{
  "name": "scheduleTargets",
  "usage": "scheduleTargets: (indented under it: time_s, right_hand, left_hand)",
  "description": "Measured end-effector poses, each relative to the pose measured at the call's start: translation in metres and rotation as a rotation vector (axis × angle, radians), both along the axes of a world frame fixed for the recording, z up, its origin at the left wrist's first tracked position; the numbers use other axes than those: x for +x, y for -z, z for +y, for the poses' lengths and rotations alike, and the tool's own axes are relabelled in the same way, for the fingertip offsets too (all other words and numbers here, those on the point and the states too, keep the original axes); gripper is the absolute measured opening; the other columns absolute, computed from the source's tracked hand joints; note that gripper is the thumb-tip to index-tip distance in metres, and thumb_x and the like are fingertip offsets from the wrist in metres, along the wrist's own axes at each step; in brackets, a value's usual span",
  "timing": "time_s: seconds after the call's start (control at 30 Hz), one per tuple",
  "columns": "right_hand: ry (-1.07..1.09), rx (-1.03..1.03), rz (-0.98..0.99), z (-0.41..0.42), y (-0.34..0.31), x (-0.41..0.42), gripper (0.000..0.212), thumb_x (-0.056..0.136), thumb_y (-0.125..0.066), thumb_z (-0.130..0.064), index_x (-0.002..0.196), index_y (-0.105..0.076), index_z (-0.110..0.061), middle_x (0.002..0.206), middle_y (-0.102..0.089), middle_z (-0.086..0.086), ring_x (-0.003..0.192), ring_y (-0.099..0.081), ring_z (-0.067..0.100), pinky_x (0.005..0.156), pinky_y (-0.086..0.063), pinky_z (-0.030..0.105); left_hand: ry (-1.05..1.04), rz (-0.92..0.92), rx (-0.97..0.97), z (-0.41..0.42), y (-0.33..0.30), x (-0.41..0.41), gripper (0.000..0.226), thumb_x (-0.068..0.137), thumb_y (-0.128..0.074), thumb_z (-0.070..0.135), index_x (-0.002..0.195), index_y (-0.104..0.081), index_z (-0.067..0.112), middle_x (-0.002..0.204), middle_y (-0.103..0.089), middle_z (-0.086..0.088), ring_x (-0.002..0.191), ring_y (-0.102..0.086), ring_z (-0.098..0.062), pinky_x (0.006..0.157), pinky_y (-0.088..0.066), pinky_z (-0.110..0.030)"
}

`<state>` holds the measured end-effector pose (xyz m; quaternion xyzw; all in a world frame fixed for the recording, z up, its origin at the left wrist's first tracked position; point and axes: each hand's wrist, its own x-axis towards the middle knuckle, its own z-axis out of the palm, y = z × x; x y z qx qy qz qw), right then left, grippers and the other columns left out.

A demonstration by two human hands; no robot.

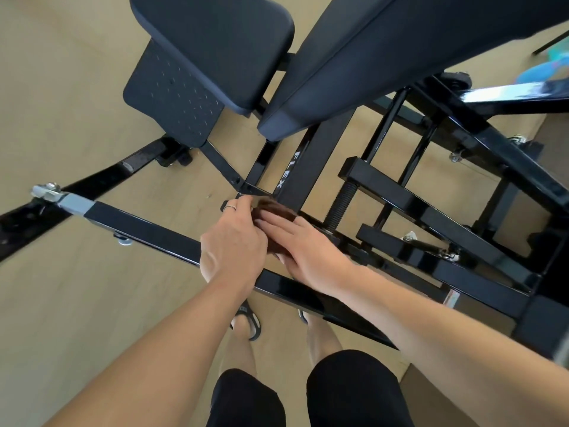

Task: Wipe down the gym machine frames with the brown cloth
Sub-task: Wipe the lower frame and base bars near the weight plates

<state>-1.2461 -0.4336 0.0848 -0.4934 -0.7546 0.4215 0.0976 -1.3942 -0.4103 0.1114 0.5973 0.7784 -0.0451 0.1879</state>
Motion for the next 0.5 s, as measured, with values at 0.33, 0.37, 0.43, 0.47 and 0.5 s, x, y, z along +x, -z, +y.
scheduleTargets:
  time_s: [0.33, 0.37, 0.43, 0.47, 0.5]
  right_hand:
    - [0.36, 0.001, -0.131, 0.074, -0.013, 0.027, 0.064, 0.097, -0.06, -0.007, 0.157, -0.039, -0.016, 0.16, -0.042, 0.001, 0.147, -0.039, 0.025, 0.125, -0.027, 0.041]
    - [0.295, -0.034, -0.098, 0.061, -0.012, 0.018, 0.064, 0.097, -0.061, -0.008, 0.157, -0.04, -0.017, 0.161, -0.041, 0.0, 0.148, -0.038, 0.025, 0.126, -0.023, 0.039]
    - [0.194, -0.042, -0.06, 0.029, -0.012, 0.001, 0.063, 0.098, -0.061, -0.009, 0.157, -0.041, -0.019, 0.162, -0.04, -0.002, 0.148, -0.036, 0.022, 0.126, -0.014, 0.026]
    - [0.187, -0.036, -0.033, 0.018, -0.011, -0.004, 0.061, 0.099, -0.061, -0.01, 0.156, -0.042, -0.019, 0.162, -0.041, -0.002, 0.148, -0.035, 0.019, 0.122, -0.008, 0.016]
    - [0.195, -0.048, -0.01, 0.014, -0.011, -0.007, 0.06, 0.099, -0.061, -0.009, 0.156, -0.043, -0.019, 0.161, -0.041, -0.003, 0.147, -0.034, 0.017, 0.117, -0.004, 0.01]
  left_hand:
    - [-0.012, -0.002, 0.021, -0.003, 0.002, -0.001, 0.039, 0.1, -0.036, 0.015, 0.13, -0.052, 0.033, 0.118, -0.062, 0.007, 0.064, -0.04, -0.021, 0.051, -0.028, -0.028]
    - [-0.011, -0.008, 0.013, -0.002, 0.002, -0.001, 0.038, 0.1, -0.036, 0.016, 0.129, -0.052, 0.033, 0.118, -0.061, 0.007, 0.062, -0.039, -0.021, 0.054, -0.032, -0.03]
    - [-0.005, -0.03, 0.013, -0.001, 0.001, -0.002, 0.031, 0.1, -0.039, 0.021, 0.126, -0.051, 0.033, 0.113, -0.061, 0.006, 0.063, -0.045, -0.022, 0.056, -0.037, -0.032]
    - [0.007, -0.042, 0.023, -0.001, 0.001, -0.002, 0.028, 0.101, -0.041, 0.024, 0.125, -0.051, 0.032, 0.109, -0.062, 0.006, 0.065, -0.049, -0.022, 0.057, -0.041, -0.032]
    - [0.019, -0.05, 0.036, -0.001, 0.0, -0.002, 0.025, 0.102, -0.042, 0.026, 0.124, -0.051, 0.032, 0.107, -0.062, 0.006, 0.068, -0.052, -0.021, 0.058, -0.045, -0.033]
